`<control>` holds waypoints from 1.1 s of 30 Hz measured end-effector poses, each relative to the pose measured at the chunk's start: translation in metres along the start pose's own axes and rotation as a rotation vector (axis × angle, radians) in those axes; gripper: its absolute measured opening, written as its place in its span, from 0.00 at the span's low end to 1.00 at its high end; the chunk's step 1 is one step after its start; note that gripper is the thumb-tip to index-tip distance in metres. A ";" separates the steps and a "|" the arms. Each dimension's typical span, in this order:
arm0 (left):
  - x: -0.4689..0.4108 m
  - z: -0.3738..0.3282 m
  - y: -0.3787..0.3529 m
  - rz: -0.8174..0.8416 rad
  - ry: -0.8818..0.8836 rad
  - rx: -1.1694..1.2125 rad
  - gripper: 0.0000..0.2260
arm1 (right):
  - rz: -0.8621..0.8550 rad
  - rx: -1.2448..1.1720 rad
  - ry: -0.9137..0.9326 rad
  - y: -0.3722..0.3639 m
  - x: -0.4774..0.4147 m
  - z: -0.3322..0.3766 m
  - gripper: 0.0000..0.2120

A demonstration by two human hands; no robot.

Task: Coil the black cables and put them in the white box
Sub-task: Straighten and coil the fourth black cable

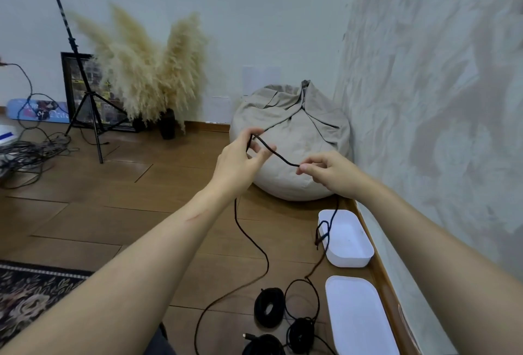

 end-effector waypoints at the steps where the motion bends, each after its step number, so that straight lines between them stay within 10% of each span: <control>1: 0.001 0.000 0.000 0.021 -0.019 -0.026 0.18 | -0.009 0.020 0.003 0.000 0.000 -0.001 0.10; 13: 0.002 0.013 -0.005 0.215 -0.041 -0.219 0.25 | -0.105 0.170 -0.099 0.010 0.003 -0.016 0.11; 18: 0.013 0.000 -0.031 0.285 -0.163 -0.263 0.12 | -0.046 0.190 -0.007 -0.003 -0.002 0.006 0.11; 27: -0.006 0.020 0.021 -0.082 -0.068 -0.610 0.08 | -0.011 -0.053 -0.107 0.016 0.011 -0.006 0.12; 33: 0.023 -0.020 -0.049 0.361 -0.217 -0.398 0.13 | 0.014 0.004 -0.015 0.001 0.003 0.014 0.12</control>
Point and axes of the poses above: each hand's wrist, its own x-axis away from the middle knuckle, its own y-axis out of the back of the hand, z = x × y, the point moved 6 cm from there along -x, towards the middle knuckle, and after that the axes turned 6 degrees about x, right-handed, at the moved point
